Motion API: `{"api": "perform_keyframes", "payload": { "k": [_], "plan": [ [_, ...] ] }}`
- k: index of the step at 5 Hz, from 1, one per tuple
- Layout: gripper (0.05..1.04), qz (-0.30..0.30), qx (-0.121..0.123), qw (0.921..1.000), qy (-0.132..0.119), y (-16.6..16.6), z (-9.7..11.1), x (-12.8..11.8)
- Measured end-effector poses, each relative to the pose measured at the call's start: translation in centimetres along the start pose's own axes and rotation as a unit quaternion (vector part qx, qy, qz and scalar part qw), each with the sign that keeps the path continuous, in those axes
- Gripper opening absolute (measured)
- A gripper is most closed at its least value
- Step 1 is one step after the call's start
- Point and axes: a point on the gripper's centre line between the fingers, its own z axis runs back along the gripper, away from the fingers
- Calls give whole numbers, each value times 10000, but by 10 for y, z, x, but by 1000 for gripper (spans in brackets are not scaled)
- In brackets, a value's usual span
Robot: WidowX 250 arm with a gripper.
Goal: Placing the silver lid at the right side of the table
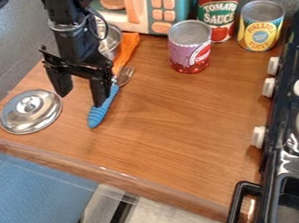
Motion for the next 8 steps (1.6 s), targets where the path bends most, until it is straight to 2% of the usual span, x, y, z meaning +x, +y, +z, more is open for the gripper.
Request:
{"api": "perform_keyframes", "payload": {
  "k": [1,2,3,4,5,7,8],
  "plan": [
    [1000,-30,-70,9998,156,-2,-8,-4],
    [1000,175,-204,9994,228,14,-8,-13],
    [1000,241,-215,9994,96,29,-2,-10],
    [1000,246,-98,9996,3,49,1,-8],
    [1000,141,-61,9999,66,59,-9,-6],
    [1000,153,-113,9998,-85,75,-21,-5],
    [1000,205,-64,9995,-212,85,-23,-7]
  ]
}}
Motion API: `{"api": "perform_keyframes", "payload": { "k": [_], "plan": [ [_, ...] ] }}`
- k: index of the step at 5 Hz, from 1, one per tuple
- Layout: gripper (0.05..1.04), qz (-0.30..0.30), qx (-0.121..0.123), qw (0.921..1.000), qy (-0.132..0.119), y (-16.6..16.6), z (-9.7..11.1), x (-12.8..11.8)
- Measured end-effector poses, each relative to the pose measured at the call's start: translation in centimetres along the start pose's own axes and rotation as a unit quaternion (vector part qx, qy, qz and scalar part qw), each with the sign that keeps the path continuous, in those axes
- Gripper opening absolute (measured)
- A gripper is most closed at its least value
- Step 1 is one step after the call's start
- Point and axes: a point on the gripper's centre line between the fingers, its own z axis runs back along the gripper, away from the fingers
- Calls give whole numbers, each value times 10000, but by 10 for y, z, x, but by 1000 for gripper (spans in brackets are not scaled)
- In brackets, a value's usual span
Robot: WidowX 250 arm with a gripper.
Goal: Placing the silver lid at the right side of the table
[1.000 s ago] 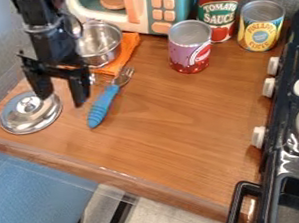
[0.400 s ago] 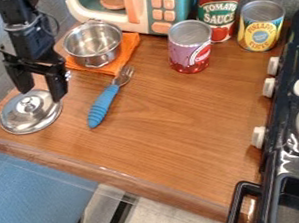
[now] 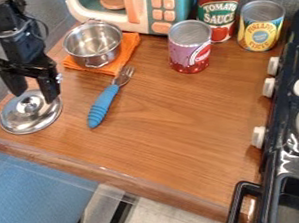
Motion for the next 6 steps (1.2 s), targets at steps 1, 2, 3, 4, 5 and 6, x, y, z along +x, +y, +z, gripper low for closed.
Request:
{"api": "perform_keyframes", "payload": {
  "k": [1,2,3,4,5,6],
  "plan": [
    [1000,45,-18,10000,53,7,-2,-2],
    [1000,125,12,9999,100,13,-6,-5],
    [998,176,4,9994,307,15,-19,-8],
    [946,142,85,9992,377,18,-20,-5],
    [668,103,106,9993,335,17,-20,-3],
    [395,21,119,9993,347,13,-20,-2]
  ]
}}
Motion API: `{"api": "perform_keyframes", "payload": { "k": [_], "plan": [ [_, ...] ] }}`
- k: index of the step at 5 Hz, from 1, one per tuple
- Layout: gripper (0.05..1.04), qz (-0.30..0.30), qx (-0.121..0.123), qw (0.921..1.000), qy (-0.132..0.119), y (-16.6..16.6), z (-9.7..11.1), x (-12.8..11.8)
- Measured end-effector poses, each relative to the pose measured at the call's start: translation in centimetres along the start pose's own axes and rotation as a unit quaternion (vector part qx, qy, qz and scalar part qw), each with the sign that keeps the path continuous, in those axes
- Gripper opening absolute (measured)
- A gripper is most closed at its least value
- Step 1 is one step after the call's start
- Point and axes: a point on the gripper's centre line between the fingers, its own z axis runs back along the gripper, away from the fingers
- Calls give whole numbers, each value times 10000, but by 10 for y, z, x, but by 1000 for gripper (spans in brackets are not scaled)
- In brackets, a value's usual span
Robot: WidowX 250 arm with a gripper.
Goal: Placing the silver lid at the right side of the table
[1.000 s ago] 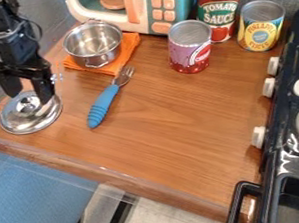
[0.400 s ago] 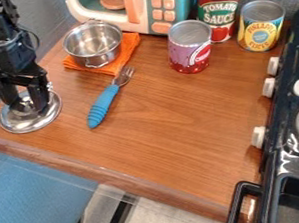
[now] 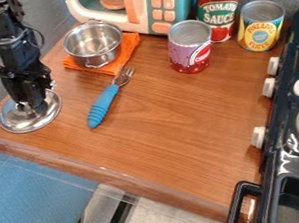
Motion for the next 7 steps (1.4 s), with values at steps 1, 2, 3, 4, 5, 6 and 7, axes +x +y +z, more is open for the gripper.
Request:
{"api": "perform_keyframes", "payload": {
  "k": [1,2,3,4,5,6,7],
  "plan": [
    [284,-20,-10,10000,3,-2,0,-2],
    [284,-245,-52,9995,217,-21,8,-8],
    [283,-429,-43,9991,-20,-40,35,-5],
    [283,-611,-182,9977,-228,-71,62,-9],
    [283,-1172,-398,9916,-371,-118,75,-12],
    [283,-1572,-389,9863,-302,-157,73,-14],
    [283,-1781,-287,9832,-276,-182,59,-13]
  ]
}}
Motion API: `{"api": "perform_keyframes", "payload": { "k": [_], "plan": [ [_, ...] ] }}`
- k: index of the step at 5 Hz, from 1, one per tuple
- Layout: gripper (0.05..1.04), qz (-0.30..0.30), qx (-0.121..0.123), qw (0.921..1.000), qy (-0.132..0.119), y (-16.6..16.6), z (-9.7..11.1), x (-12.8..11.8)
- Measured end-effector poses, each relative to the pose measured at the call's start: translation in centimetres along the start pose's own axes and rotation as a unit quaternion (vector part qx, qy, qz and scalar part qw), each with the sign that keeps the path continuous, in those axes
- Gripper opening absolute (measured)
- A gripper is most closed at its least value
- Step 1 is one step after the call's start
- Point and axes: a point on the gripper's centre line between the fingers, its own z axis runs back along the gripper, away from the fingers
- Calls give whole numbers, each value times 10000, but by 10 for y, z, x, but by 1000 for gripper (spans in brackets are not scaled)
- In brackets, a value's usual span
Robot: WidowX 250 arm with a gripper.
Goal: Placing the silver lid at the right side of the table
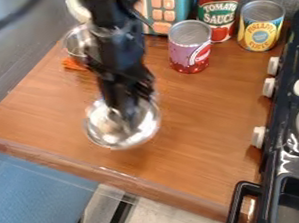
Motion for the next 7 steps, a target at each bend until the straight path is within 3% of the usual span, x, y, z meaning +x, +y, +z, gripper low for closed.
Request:
{"api": "perform_keyframes", "payload": {
  "k": [2,4,5,7],
  "plan": [
    [283,-391,-262,9988,115,-29,-39,15],
    [284,-891,-313,9955,34,-56,-43,20],
    [341,-906,-316,9954,41,-59,-43,18],
    [936,-321,-96,9992,222,-44,-28,7]
  ]
}}
